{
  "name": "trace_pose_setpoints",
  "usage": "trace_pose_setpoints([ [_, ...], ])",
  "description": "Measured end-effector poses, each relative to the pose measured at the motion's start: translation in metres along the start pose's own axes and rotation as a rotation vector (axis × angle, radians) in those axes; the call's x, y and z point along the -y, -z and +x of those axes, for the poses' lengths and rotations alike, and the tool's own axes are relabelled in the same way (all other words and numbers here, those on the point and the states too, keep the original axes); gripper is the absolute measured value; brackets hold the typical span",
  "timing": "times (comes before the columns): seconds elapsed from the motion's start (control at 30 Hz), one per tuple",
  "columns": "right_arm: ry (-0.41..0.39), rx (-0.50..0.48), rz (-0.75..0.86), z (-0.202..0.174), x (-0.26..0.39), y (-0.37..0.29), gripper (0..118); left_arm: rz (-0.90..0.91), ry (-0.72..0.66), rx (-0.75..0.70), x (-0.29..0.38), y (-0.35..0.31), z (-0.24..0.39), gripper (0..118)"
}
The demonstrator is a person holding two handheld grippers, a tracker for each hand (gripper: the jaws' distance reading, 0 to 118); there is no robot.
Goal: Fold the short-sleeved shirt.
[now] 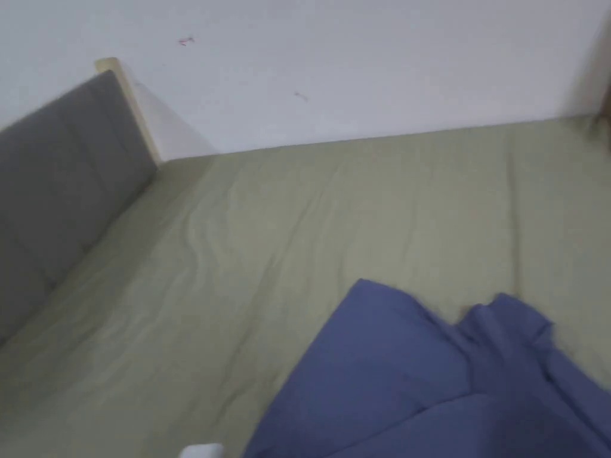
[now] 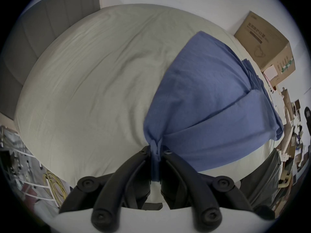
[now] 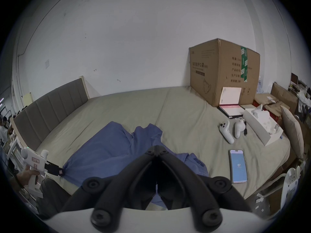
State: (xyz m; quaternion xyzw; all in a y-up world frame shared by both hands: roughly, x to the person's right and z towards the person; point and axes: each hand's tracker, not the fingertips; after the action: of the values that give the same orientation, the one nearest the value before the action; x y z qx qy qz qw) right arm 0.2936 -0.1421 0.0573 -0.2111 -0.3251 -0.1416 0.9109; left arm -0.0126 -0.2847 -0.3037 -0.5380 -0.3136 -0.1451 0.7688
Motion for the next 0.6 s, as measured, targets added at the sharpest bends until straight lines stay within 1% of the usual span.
trace_pose_setpoints([
  [0.07,-0.004,-0.002,-0.119,0.006,-0.008,0.022,0,-0.008,0.014,-0.009,-0.001,0.004,0.002,8],
  [0.1,-0.005,-0.017,-0.188,0.011,-0.011,0.039,2,-0.025,0.02,-0.007,-0.003,0.009,0.0,8],
  [0.13,-0.003,-0.037,-0.227,0.016,-0.013,0.057,17,-0.034,0.011,-0.002,-0.005,0.013,-0.002,8],
  [0.17,0.006,-0.05,-0.254,0.021,-0.014,0.078,50,-0.048,0.003,0.004,-0.007,0.015,-0.004,8],
  [0.2,0.006,-0.059,-0.302,0.033,-0.013,0.103,69,-0.051,0.007,0.006,-0.008,0.015,-0.004,8],
  [0.23,-0.009,-0.054,-0.347,0.035,-0.014,0.119,80,-0.055,0.012,0.006,-0.007,0.014,-0.004,8],
  [0.27,-0.011,-0.047,-0.363,0.038,-0.018,0.148,82,-0.054,0.014,0.008,-0.007,0.013,-0.004,8],
  [0.3,0.006,-0.054,-0.391,0.042,-0.02,0.172,82,-0.051,0.014,0.01,-0.006,0.013,-0.005,8],
  [0.33,0.014,-0.047,-0.441,0.057,-0.016,0.201,82,-0.047,0.012,0.014,-0.005,0.013,-0.007,8],
  [0.37,-0.015,-0.014,-0.484,0.06,-0.013,0.225,82,-0.046,0.004,0.02,-0.005,0.013,-0.008,8],
  [0.4,-0.031,-0.006,-0.505,0.063,-0.01,0.245,82,-0.048,-0.007,0.026,-0.007,0.012,-0.009,8],
  [0.47,-0.04,-0.011,-0.555,0.065,-0.004,0.272,82,-0.053,-0.016,0.033,-0.007,0.012,-0.011,8],
  [0.53,-0.034,-0.075,-0.584,0.067,0.001,0.287,82,-0.053,-0.023,0.038,-0.007,0.013,-0.012,8],
  [0.57,-0.045,-0.077,-0.585,0.066,0.004,0.292,82,-0.052,-0.026,0.039,-0.007,0.014,-0.012,8],
  [0.6,-0.078,-0.069,-0.593,0.074,0.016,0.312,79,-0.052,-0.027,0.039,-0.007,0.014,-0.012,8],
])
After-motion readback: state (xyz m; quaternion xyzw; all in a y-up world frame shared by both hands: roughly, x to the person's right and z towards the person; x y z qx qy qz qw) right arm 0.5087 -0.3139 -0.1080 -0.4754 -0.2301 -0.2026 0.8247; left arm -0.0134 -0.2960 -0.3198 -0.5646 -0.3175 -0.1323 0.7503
